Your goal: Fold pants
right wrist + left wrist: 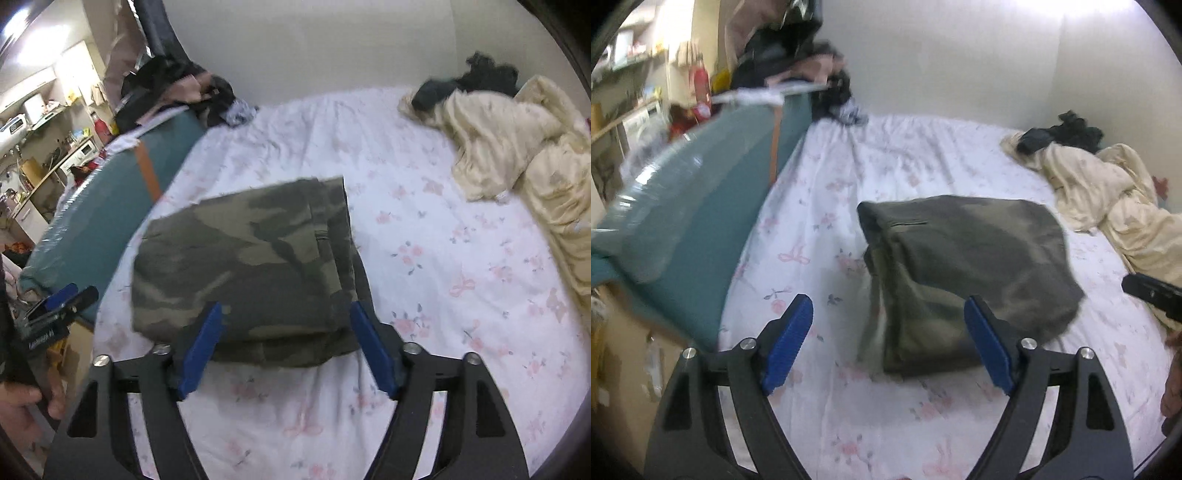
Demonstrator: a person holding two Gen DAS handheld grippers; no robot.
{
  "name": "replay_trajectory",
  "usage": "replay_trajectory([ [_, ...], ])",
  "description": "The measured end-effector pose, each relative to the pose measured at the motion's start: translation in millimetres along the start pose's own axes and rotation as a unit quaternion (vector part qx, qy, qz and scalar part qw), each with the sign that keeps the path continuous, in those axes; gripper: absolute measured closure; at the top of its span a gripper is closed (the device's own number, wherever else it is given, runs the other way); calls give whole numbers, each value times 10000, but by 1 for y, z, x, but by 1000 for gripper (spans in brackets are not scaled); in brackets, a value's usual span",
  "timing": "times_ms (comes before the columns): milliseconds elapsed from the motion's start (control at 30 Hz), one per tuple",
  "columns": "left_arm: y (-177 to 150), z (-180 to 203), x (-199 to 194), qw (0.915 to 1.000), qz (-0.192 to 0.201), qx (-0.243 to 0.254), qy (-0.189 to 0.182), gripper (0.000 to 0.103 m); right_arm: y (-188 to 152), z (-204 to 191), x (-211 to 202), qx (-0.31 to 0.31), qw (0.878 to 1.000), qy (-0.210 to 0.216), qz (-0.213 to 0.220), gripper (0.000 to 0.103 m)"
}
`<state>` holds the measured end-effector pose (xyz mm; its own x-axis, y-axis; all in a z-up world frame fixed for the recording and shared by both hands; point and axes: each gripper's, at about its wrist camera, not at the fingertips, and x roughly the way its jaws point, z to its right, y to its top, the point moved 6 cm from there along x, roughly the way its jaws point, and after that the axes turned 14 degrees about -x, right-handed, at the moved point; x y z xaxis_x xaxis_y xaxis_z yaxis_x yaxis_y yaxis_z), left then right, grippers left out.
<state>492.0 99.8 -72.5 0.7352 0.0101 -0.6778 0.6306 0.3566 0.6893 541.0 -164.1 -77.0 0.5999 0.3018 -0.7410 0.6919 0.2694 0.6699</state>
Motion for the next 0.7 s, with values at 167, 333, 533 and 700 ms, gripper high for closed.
replay_trajectory([
  [167, -28, 15, -83, 9989, 361, -79, -301, 15, -25, -36, -73, -201, 9986, -304, 386, 10],
  [333, -63, 22, -169, 9966, 548, -216, -571, 2, -59, -79, -152, -537, 9948, -418, 759, 7],
  [533, -103, 14, -267, 9942, 911, -210, -531, 1, -99, -120, -240, -883, 9887, -479, 1112, 5],
  [700, -153, 4, -324, 9932, 1097, 22, -393, 1, -154, -136, -282, -524, 9922, -467, 1027, 4],
])
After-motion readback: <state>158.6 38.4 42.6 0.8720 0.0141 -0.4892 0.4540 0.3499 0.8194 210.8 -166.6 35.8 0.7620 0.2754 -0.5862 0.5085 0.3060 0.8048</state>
